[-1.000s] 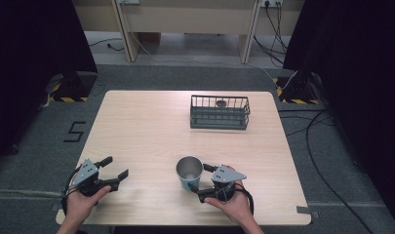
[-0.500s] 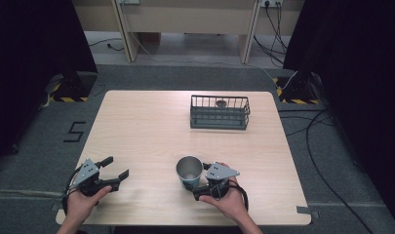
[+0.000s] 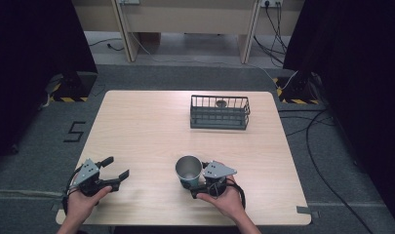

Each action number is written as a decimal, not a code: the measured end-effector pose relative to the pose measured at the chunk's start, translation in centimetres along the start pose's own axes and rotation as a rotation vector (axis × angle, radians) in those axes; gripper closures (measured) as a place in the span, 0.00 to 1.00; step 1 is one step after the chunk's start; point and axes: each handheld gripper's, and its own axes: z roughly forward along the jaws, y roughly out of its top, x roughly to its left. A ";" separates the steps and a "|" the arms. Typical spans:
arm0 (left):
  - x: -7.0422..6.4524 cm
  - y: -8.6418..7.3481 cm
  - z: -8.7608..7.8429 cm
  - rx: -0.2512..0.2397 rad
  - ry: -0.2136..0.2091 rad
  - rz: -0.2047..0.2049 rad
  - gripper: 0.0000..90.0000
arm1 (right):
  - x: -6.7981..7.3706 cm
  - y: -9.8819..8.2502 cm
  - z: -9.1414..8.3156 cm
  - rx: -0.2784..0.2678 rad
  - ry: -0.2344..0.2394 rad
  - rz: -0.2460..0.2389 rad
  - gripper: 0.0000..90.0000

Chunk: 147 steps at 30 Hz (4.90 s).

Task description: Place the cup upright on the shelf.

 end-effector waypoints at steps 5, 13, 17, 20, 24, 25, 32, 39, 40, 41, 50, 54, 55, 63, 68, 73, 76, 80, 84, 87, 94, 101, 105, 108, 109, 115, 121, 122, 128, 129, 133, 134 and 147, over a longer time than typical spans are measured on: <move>0.0 0.0 0.0 0.000 -0.002 0.001 0.17 | -0.1 0.1 -0.3 -0.009 -0.009 0.016 0.19; 0.0 0.0 0.0 0.001 -0.001 0.002 0.17 | -0.4 0.5 -0.7 -0.032 -0.024 0.017 0.19; 0.0 0.0 0.0 0.001 -0.001 0.003 0.17 | -0.4 0.6 -0.8 -0.043 -0.033 0.022 0.19; 0.0 0.0 0.0 0.001 -0.001 0.003 0.17 | -0.5 0.7 -1.0 -0.051 -0.041 0.026 0.19; 0.0 0.0 0.0 0.001 -0.001 0.004 0.17 | -0.7 0.8 -1.2 -0.061 -0.048 0.031 0.19; 0.0 0.0 0.0 0.001 -0.001 0.004 0.17 | -0.8 1.0 -1.3 -0.066 -0.056 0.031 0.19; 0.0 0.0 0.0 0.002 -0.001 0.005 0.17 | -1.2 1.1 -1.8 -0.085 -0.070 0.054 0.19; 0.0 0.0 0.0 0.001 0.000 0.005 0.17 | -1.5 1.2 -2.1 -0.092 -0.090 0.058 0.19; 0.0 0.0 0.0 0.002 0.000 0.005 0.17 | -1.5 1.2 -2.1 -0.095 -0.091 0.060 0.19; 0.0 0.0 0.0 0.002 0.000 0.005 0.17 | -1.6 1.2 -2.1 -0.095 -0.092 0.060 0.19; 0.0 0.0 0.0 0.001 0.001 0.004 0.17 | -2.1 1.5 -2.7 -0.111 -0.127 0.064 0.19; 0.0 0.0 0.0 0.001 0.002 0.004 0.17 | -2.5 1.6 -3.0 -0.120 -0.142 0.058 0.19; 0.0 0.0 0.0 0.001 0.002 0.004 0.17 | -2.5 1.7 -3.0 -0.121 -0.142 0.064 0.19; 0.0 0.0 0.0 0.001 0.003 0.003 0.17 | -2.9 2.0 -3.5 -0.132 -0.168 0.063 0.19; 0.0 0.0 0.0 0.001 0.003 0.003 0.17 | -3.2 2.2 -3.8 -0.139 -0.185 0.064 0.19; 0.0 0.0 0.0 0.001 0.004 0.003 0.17 | -3.7 2.5 -4.1 -0.147 -0.206 0.062 0.19; 0.0 0.0 0.0 0.001 0.004 0.003 0.17 | -3.9 2.7 -4.3 -0.151 -0.217 0.060 0.19; 0.0 0.0 0.0 0.001 0.004 0.003 0.17 | -4.2 3.0 -4.5 -0.162 -0.230 0.062 0.19; 0.0 0.0 0.0 0.001 0.005 0.003 0.17 | -4.5 3.3 -4.7 -0.169 -0.243 0.061 0.19; 0.0 0.0 0.0 0.001 0.005 0.002 0.17 | -4.7 3.4 -4.7 -0.173 -0.248 0.060 0.19; 0.0 0.0 0.0 0.000 0.005 0.002 0.17 | -5.2 3.8 -4.7 -0.181 -0.267 0.064 0.19; 0.0 0.0 -0.1 0.000 0.005 0.001 0.17 | -5.8 4.1 -4.8 -0.189 -0.286 0.066 0.19; 0.0 0.0 -0.1 0.000 0.006 0.002 0.17 | -6.1 4.4 -4.8 -0.196 -0.293 0.068 0.19; 0.0 0.0 -0.1 0.000 0.005 0.001 0.17 | -6.3 4.6 -4.8 -0.198 -0.301 0.072 0.19; 0.0 0.0 -0.1 0.001 0.006 0.001 0.17 | -6.4 4.6 -4.8 -0.202 -0.303 0.069 0.19; 0.1 0.0 -0.1 0.000 0.005 0.001 0.17 | -6.8 5.0 -4.8 -0.208 -0.320 0.070 0.19; 0.1 0.0 -0.1 0.000 0.006 0.002 0.17 | -7.4 5.3 -4.9 -0.215 -0.340 0.076 0.19; 0.1 0.0 -0.1 -0.001 0.006 0.001 0.17 | -7.5 5.4 -4.9 -0.216 -0.341 0.076 0.19; 0.1 0.0 -0.1 -0.001 0.006 0.001 0.17 | -8.2 5.5 -5.0 -0.217 -0.364 0.086 0.19; 0.1 0.0 -0.1 -0.002 0.006 0.000 0.17 | -8.3 5.6 -5.0 -0.219 -0.368 0.087 0.19; 0.1 0.0 -0.1 -0.002 0.006 0.000 0.17 | -8.7 5.8 -5.1 -0.217 -0.381 0.093 0.19; 0.1 0.0 -0.1 -0.002 0.006 0.000 0.17 | -8.9 5.8 -5.1 -0.220 -0.384 0.090 0.19; 0.1 0.0 -0.1 -0.002 0.005 -0.002 0.17 | -10.1 6.4 -5.1 -0.227 -0.422 0.104 0.19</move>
